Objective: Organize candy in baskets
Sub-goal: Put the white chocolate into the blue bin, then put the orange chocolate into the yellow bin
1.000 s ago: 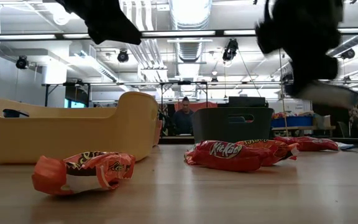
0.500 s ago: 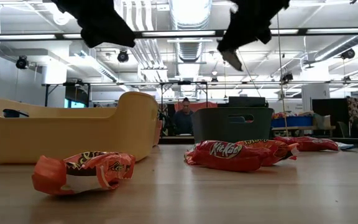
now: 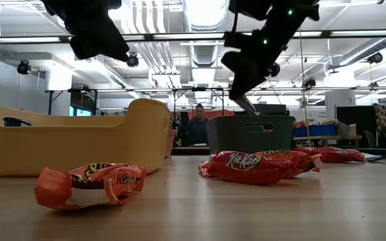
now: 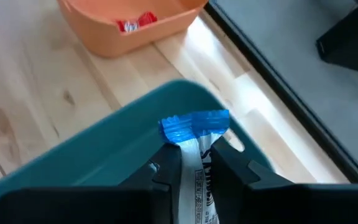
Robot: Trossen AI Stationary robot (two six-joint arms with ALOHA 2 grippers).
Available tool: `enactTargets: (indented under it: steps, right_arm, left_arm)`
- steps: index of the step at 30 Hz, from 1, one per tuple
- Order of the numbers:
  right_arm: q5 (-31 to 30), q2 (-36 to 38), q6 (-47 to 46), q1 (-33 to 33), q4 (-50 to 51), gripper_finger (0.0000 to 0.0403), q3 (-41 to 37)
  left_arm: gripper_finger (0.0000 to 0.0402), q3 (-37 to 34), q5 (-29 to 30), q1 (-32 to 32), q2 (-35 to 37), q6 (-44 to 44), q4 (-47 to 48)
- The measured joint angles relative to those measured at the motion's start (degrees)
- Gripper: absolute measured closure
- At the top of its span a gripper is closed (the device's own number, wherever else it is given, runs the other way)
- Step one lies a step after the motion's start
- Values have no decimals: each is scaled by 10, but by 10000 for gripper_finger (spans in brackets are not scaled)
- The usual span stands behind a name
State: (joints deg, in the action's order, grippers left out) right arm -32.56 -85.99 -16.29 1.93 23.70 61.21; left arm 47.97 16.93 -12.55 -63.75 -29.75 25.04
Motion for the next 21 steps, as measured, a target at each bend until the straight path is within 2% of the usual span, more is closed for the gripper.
enactTargets:
  steps: [10,16,21]
  right_arm:
    - [12,-15,-2,0,0,273,0]
    - [46,9,-2,4,1,264,4]
    - [111,32,0,4,7,263,5]
  left_arm:
    - [306,0,-3,-2,0,-17,19]
    - [306,0,-33,-5,1,-79,64]
    - [306,0,-110,-17,3,-159,87]
